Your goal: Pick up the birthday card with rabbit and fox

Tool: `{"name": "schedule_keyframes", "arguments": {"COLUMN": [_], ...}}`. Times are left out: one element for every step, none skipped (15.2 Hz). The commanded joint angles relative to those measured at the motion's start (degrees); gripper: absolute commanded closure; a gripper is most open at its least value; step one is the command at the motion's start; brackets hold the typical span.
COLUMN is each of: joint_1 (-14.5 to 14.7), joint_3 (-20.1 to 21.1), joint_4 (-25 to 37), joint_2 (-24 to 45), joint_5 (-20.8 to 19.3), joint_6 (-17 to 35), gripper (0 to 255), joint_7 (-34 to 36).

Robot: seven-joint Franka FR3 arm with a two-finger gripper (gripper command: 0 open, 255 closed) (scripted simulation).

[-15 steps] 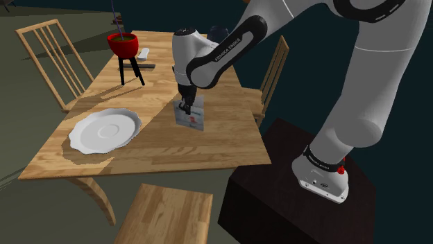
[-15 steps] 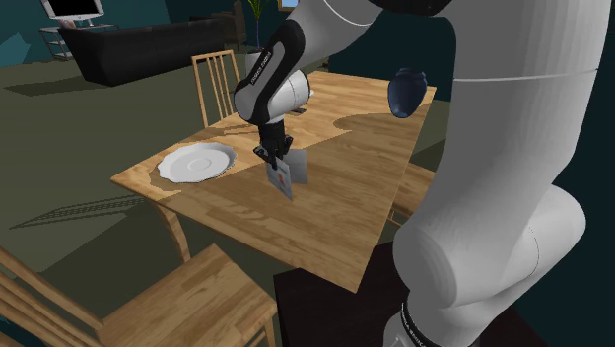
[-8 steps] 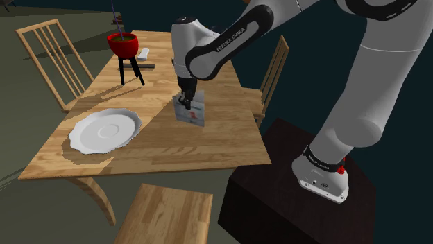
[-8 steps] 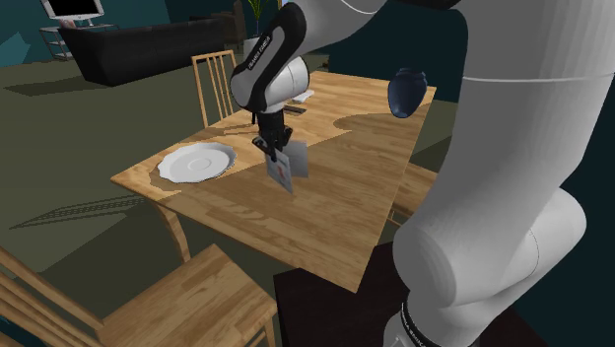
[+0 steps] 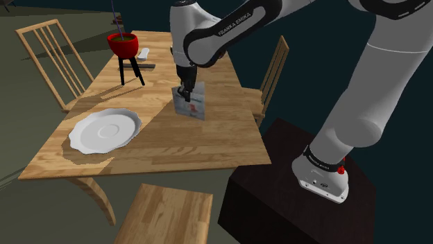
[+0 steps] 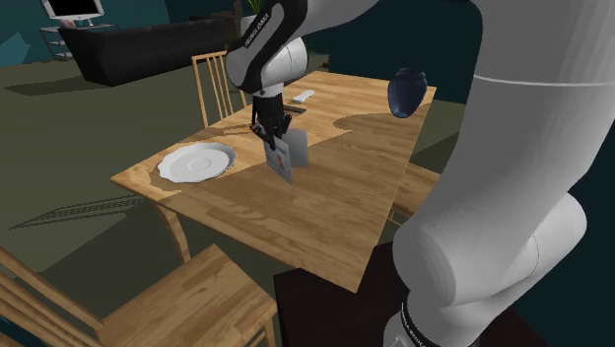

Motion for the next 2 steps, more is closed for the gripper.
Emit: {"name": "schedule_keyframes", "arguments": {"joint_1": [-0.05,-0.05], "joint_3": [0.02,0.02], "joint_4": [0.48,0.49], "joint_2": [-0.37,-0.37], "joint_5": [0.19,0.19], "joint_6": [-0.82,-0.82], "gripper": [255,255], "joint_7": [-0.23,-0.23]}}
